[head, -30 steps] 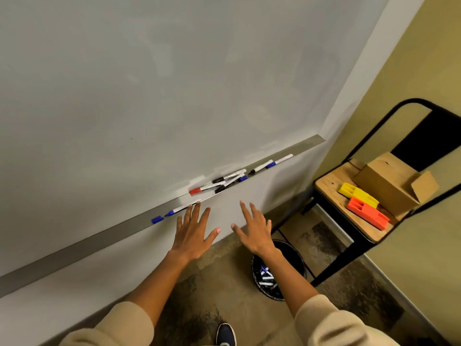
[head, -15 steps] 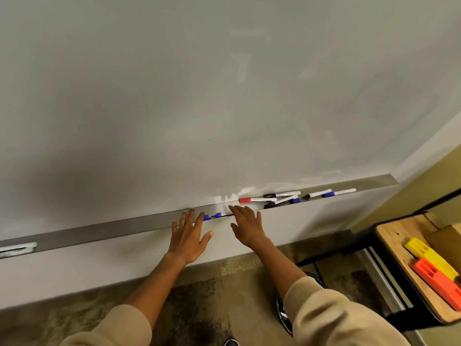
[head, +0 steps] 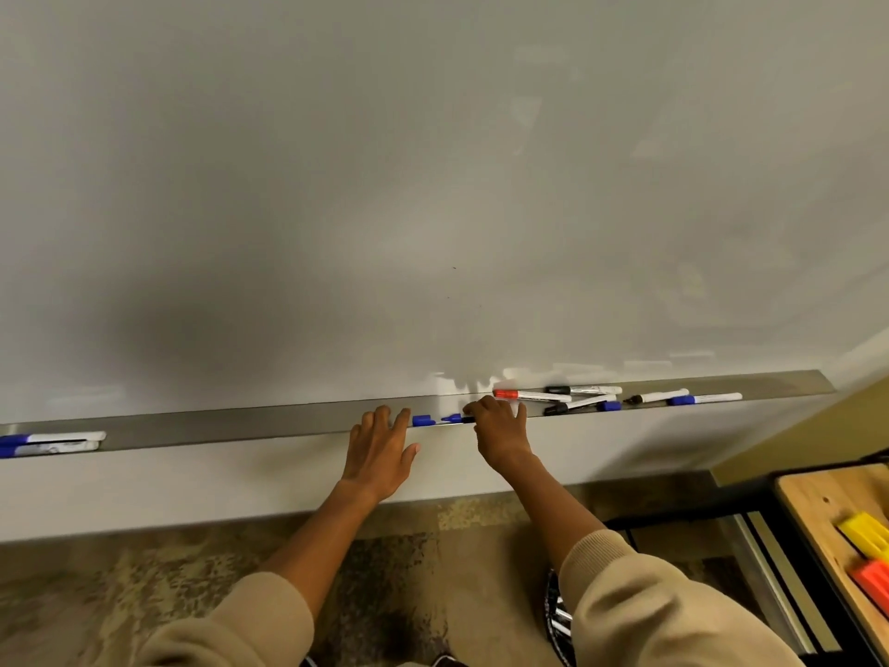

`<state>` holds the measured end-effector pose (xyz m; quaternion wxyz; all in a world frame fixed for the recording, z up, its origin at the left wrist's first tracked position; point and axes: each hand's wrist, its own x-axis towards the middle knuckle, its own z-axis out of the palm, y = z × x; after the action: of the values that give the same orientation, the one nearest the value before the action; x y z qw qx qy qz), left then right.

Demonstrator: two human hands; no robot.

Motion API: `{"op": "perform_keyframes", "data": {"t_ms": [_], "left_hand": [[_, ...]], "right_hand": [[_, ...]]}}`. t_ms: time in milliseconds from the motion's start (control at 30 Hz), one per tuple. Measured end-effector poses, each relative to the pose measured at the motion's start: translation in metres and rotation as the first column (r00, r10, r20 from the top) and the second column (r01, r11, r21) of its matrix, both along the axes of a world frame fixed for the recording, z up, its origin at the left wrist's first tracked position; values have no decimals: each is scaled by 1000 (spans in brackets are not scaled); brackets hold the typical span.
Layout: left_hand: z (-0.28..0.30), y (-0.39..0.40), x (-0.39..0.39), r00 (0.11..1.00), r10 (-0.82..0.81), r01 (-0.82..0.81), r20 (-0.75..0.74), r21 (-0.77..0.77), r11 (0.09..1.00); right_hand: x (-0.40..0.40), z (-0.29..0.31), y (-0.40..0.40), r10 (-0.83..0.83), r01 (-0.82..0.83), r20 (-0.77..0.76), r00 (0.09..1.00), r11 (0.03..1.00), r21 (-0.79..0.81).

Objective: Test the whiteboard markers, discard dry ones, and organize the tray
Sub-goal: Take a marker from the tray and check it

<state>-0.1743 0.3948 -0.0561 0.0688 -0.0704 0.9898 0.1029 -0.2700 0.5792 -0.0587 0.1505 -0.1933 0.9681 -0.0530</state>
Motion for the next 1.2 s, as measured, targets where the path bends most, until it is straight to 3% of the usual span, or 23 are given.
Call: {"op": "perform_keyframes", "data": {"t_ms": [200,433,567,700,800,1033,1200], "left_hand": [[-9,2,-17,999,-29,29,-13,-8,1000],[-19,15,-41,998,-40,39,-38,-37,999],[-18,21,-48,996,-47,42,-81,-57,997],[-13,20,-48,986,-67,56,-153,-76,996],[-1,23,-48,953,-74,72,-294,-19,997],[71,30,-47,788,-51,203,-614,181,962],[129,32,-49,624,-46,291,-780,177,940]], "right_hand": [[-7,-6,11,-7,6,-34,999,999,-34],[2,0,32,-80,9,-180,980,931,-365],[4,17,45,-157,11,-189,969,796,-606],[12,52,49,-245,130,-40,969,641,-757],[17,80,39,-269,203,71,961,503,-840],[21,136,2,-209,46,-14,978,279,-959],[23,188,-14,-188,-44,-72,979,148,-988]]}}
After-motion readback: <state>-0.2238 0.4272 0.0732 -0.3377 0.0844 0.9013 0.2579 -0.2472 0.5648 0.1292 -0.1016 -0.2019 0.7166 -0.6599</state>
